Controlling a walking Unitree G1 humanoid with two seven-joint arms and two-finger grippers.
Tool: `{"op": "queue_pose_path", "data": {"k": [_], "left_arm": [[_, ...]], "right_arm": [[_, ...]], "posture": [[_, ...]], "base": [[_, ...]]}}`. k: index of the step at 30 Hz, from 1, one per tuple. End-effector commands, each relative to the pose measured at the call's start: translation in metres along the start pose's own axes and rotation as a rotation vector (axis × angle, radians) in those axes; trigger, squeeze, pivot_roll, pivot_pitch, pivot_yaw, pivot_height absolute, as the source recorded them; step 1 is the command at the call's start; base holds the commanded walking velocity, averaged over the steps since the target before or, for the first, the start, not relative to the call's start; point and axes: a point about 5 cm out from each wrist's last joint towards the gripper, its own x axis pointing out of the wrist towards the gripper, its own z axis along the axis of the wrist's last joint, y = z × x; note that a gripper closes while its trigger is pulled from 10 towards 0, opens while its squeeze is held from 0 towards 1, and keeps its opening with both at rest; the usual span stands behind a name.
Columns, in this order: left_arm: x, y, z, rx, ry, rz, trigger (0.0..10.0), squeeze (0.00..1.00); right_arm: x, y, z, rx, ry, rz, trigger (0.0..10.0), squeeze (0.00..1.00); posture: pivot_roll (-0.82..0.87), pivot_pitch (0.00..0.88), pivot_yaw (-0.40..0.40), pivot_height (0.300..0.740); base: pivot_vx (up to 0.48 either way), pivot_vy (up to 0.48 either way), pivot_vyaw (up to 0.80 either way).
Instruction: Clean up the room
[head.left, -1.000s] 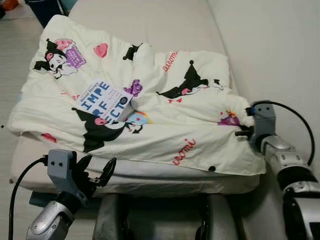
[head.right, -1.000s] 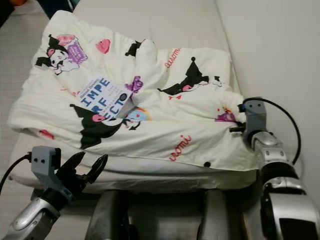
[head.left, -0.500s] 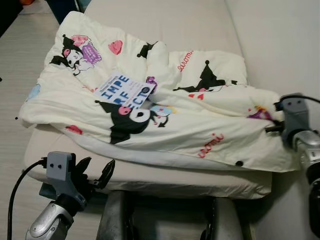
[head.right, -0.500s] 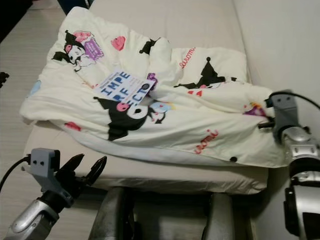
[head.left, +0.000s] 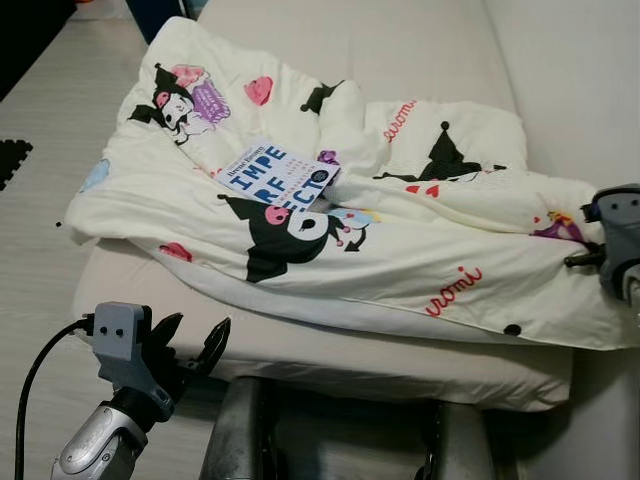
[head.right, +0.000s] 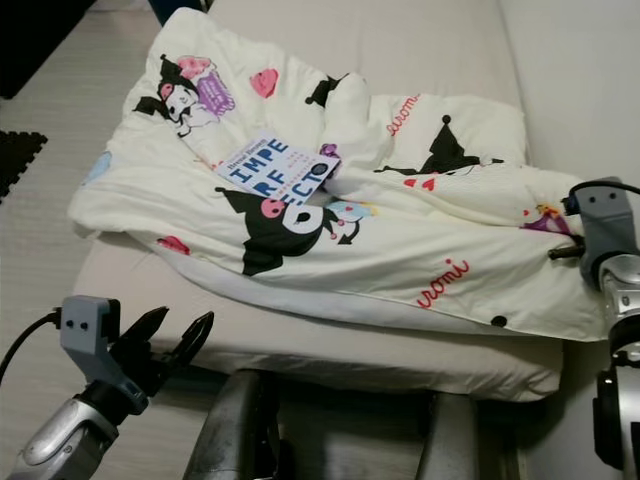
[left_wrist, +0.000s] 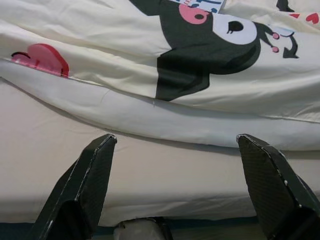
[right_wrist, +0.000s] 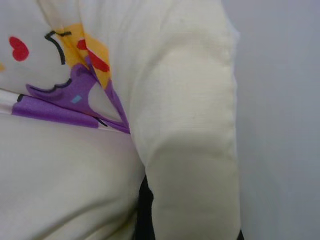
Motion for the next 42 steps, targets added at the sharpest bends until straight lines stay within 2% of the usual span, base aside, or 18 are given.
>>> {"op": "queue_pose_path", "data": {"k": [1,2,3,6,8,13,20,24,25,27,30,31,32,36,39,40,41,42], "left_arm": [[-0.005,0.003,-0.003,0.020,0.032,0.010,10.0,0.00],[-0.005,0.002,-0.003,0.020,0.033,0.009,10.0,0.00],[-0.005,0.002,-0.003,0.021,0.033,0.007,10.0,0.00],[-0.005,0.001,-0.003,0.021,0.034,0.003,10.0,0.00],[-0.005,0.000,-0.003,0.021,0.034,0.000,10.0,0.00],[-0.006,0.000,-0.003,0.023,0.036,-0.003,10.0,0.00],[-0.007,-0.001,-0.002,0.021,0.036,-0.009,10.0,0.00],[-0.006,0.001,0.000,0.003,0.021,0.006,10.0,0.00],[-0.006,0.004,0.001,-0.005,0.016,0.028,10.0,0.00],[-0.006,0.007,0.001,-0.007,0.015,0.051,10.0,0.00],[-0.005,0.012,0.001,0.020,0.018,0.081,10.0,0.00],[-0.004,0.010,0.003,0.013,0.012,0.060,10.0,0.00],[-0.004,0.010,0.003,0.013,0.012,0.060,10.0,0.00],[-0.003,0.007,0.002,0.030,0.028,0.019,10.0,0.00],[-0.003,0.006,0.001,0.051,0.044,0.002,10.0,0.00],[-0.002,0.005,-0.005,0.120,0.093,-0.034,10.0,0.00],[-0.001,0.005,-0.009,0.165,0.132,-0.054,10.0,0.00],[0.000,0.006,-0.013,0.214,0.166,-0.061,10.0,0.00]], "right_arm": [[-0.008,-0.032,-0.001,-0.027,0.014,-0.137,4.5,0.00],[-0.007,-0.028,-0.002,-0.026,0.015,-0.117,4.5,0.00],[-0.005,-0.020,-0.004,-0.017,0.019,-0.082,10.0,0.00],[-0.002,-0.007,-0.008,-0.006,0.025,-0.032,10.0,0.00],[-0.001,0.001,-0.011,0.000,0.030,0.001,10.0,1.00],[0.000,0.008,-0.013,0.002,0.036,0.037,10.0,1.00],[-0.001,-0.005,-0.001,-0.036,-0.001,-0.017,10.0,1.00],[-0.003,-0.017,0.038,0.099,-0.198,-0.087,10.0,1.00],[-0.003,-0.015,0.049,0.174,-0.261,-0.044,10.0,0.00],[-0.004,-0.010,0.060,0.234,-0.320,0.011,10.0,0.00],[-0.006,0.016,0.087,0.357,-0.483,0.273,10.0,0.00],[-0.012,0.050,0.095,0.317,-0.563,0.516,10.0,0.00],[-0.012,0.050,0.095,0.317,-0.563,0.516,10.0,0.00],[-0.022,0.096,0.085,0.150,-0.584,0.773,10.0,0.00],[-0.027,0.112,0.078,0.086,-0.578,0.860,10.0,0.00],[-0.035,0.137,0.066,-0.002,-0.561,0.975,10.0,0.00],[-0.042,0.156,0.056,-0.079,-0.549,1.061,10.0,0.02],[-0.049,0.173,0.047,-0.158,-0.545,1.124,10.0,0.32]], "posture": [[0.05,0.319,0.058,0.570],[0.05,0.319,0.058,0.570],[0.06,0.320,0.058,0.570],[0.06,0.320,0.057,0.570],[0.06,0.322,0.058,0.570],[0.06,0.320,0.058,0.570],[0.06,0.316,0.057,0.570],[0.06,0.312,0.055,0.570],[0.06,0.309,0.056,0.570],[0.06,0.309,0.056,0.570],[0.06,0.308,0.058,0.570],[0.06,0.307,0.058,0.570],[0.06,0.307,0.058,0.570],[0.06,0.306,0.059,0.570],[0.06,0.306,0.059,0.570],[0.06,0.307,0.059,0.570],[0.06,0.309,0.058,0.570],[0.06,0.310,0.057,0.570]], "base": [[0.000,0.000,0.00],[0.000,0.000,0.00],[0.000,0.000,0.00],[0.000,0.000,0.00],[0.000,0.000,0.00],[0.000,0.000,0.00],[0.000,0.000,0.00],[0.000,0.000,0.00],[0.000,0.000,0.00],[0.000,0.000,0.00],[0.000,0.000,0.00],[0.000,0.000,0.00],[0.000,0.000,0.00],[0.000,0.000,0.00],[0.000,0.000,0.00],[0.000,0.000,0.00],[0.000,0.000,0.00],[0.000,0.000,0.00]]}}
